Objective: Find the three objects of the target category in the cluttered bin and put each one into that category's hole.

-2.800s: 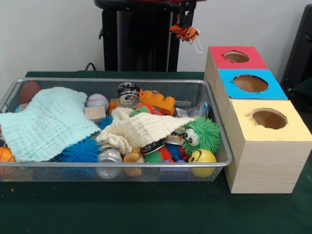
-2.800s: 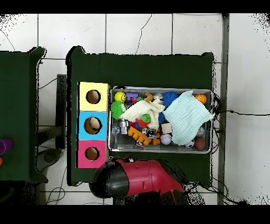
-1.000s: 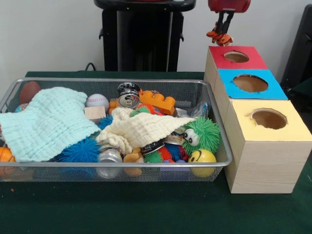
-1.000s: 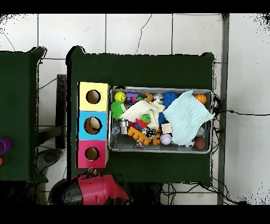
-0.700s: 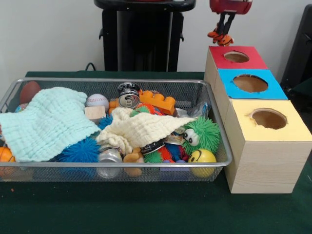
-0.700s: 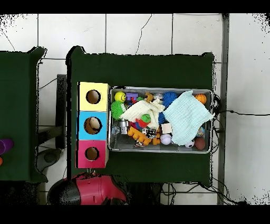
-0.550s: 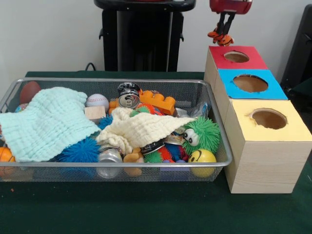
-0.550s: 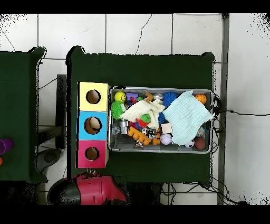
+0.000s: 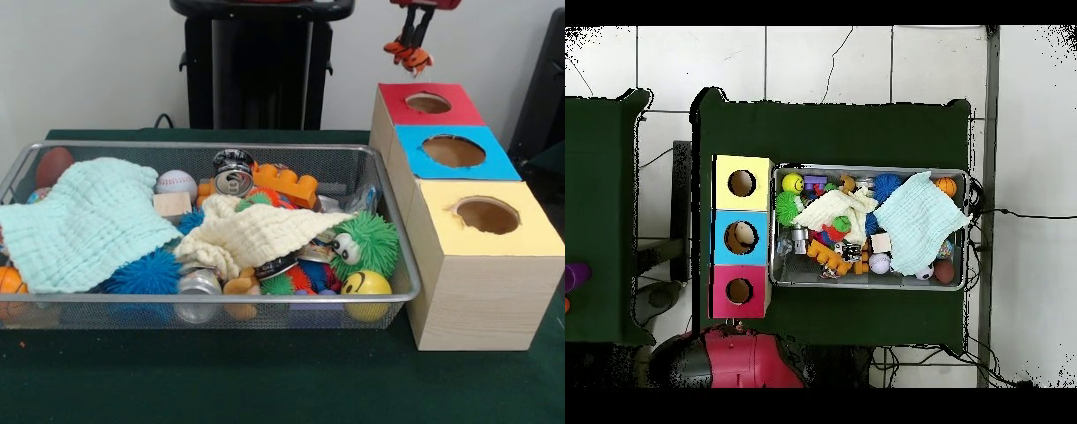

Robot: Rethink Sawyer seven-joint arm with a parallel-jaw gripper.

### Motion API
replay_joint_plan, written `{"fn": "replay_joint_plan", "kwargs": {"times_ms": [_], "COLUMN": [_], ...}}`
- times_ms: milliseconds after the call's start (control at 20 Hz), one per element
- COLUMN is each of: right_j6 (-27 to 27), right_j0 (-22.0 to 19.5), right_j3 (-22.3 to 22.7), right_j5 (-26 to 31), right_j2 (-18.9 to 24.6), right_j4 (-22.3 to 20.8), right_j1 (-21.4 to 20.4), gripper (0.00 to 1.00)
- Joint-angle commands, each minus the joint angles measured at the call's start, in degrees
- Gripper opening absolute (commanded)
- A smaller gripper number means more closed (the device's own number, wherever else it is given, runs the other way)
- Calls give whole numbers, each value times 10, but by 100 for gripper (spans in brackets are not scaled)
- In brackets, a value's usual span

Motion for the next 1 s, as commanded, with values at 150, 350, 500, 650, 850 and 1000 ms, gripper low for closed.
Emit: {"fn": "replay_joint_plan", "kwargs": {"times_ms": [150,350,500,650,850,1000], "right_j6": [139,139,138,142,139,142], "right_j0": [-3,-7,-11,-9,-7,-2], "right_j3": [-82,-100,-109,-110,-111,-104], "right_j5": [102,103,86,70,62,52], "right_j2": [-10,-8,-2,-3,-6,-10], "right_j4": [34,37,43,48,50,53], "right_j1": [-7,7,24,36,41,42], "gripper": [0,0,0,0,0,0]}}
